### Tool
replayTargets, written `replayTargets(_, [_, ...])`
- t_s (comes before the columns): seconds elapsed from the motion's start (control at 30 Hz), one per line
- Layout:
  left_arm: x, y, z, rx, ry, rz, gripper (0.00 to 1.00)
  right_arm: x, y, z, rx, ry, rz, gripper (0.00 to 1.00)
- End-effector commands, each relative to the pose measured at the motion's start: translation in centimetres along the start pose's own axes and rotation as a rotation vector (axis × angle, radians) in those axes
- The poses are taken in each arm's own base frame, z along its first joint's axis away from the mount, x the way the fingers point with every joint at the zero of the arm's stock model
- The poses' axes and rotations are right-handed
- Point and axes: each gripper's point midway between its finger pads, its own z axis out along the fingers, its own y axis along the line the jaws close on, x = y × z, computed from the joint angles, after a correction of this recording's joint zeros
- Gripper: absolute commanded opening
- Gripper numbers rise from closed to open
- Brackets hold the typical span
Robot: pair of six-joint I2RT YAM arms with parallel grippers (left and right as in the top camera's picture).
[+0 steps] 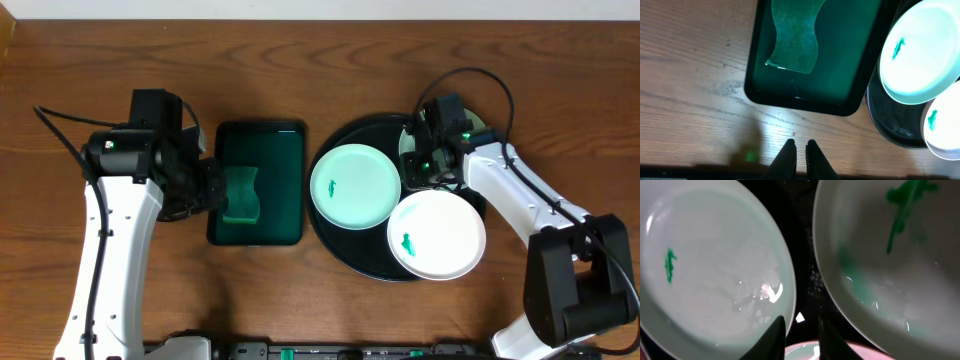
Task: Clean dirty plates on tray and stack at the side
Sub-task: 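Grasp the top-right white plate rim with the right gripper and tilt it up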
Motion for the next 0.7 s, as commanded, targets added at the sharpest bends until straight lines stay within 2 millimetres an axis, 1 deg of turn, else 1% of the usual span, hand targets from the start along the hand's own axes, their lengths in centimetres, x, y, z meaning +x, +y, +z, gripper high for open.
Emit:
replayTargets(0.0, [0.1, 0.2, 0.2, -0.011, 0.005, 0.007, 0.1, 0.5, -0.1, 0.7, 0.009, 0.005, 0.038, 0.18])
replayTargets(0.23, [0.0, 0.2, 0.2, -0.01, 0.001, 0.008, 0.11, 0.7, 0.2, 2.2, -0.006, -0.039, 0.02, 0.22])
replayTargets(0.37, [-0.1, 0.2, 0.2, -0.01, -0.003, 0.009, 0.11, 0.7, 0.2, 2.3, -0.008, -0.046, 0.017, 0.21])
replayTargets(0.6, [-0.1, 0.1, 0.2, -0.009, -0.006, 0.009, 0.11, 0.9, 1.1, 2.5, -0.015, -0.044, -0.007, 0.21])
replayTargets(0.67, [-0.1, 0.1, 0.2, -0.009, -0.006, 0.009, 0.11, 1.1, 1.2, 2.6, -0.015, -0.043, -0.012, 0.17])
